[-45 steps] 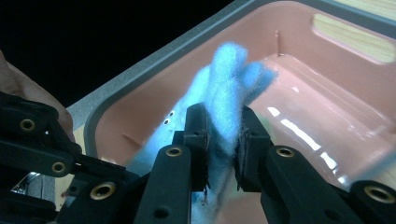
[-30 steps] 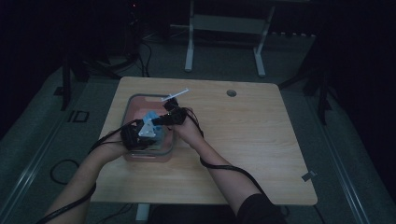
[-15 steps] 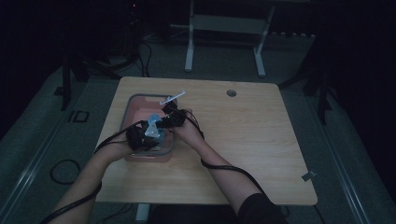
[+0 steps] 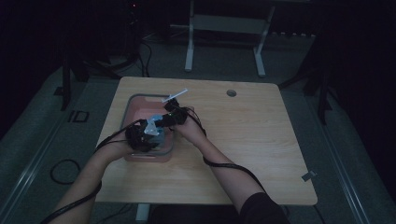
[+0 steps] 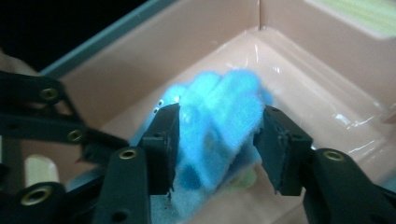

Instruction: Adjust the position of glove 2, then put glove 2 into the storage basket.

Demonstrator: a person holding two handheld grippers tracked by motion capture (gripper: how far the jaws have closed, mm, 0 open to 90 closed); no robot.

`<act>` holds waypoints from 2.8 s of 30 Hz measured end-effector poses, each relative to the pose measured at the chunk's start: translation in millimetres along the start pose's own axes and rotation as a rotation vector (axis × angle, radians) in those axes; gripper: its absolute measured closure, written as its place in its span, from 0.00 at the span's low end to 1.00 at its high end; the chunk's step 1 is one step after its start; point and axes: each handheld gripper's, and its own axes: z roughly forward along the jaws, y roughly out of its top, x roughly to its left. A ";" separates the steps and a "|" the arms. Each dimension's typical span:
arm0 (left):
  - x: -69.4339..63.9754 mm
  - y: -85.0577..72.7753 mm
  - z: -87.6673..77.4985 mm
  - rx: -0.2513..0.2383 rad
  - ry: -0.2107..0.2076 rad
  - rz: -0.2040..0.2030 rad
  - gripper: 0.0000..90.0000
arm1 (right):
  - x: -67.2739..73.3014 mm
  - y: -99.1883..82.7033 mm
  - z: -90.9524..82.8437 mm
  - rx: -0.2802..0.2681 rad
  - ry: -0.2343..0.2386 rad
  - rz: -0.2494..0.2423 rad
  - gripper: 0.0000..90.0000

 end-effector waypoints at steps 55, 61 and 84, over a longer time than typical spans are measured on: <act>-64.7 112.2 18.3 -0.325 -0.194 -0.050 0.08 | -56.0 -123.4 -147.5 -0.086 -0.053 -0.042 0.20; -73.7 118.1 29.9 -0.323 -0.231 -0.039 0.08 | -61.7 -138.3 -149.6 -0.093 -0.040 -0.036 0.20; -99.2 125.8 59.3 -0.336 -0.269 -0.010 0.08 | -76.8 -193.8 -153.0 -0.076 -0.046 -0.001 0.19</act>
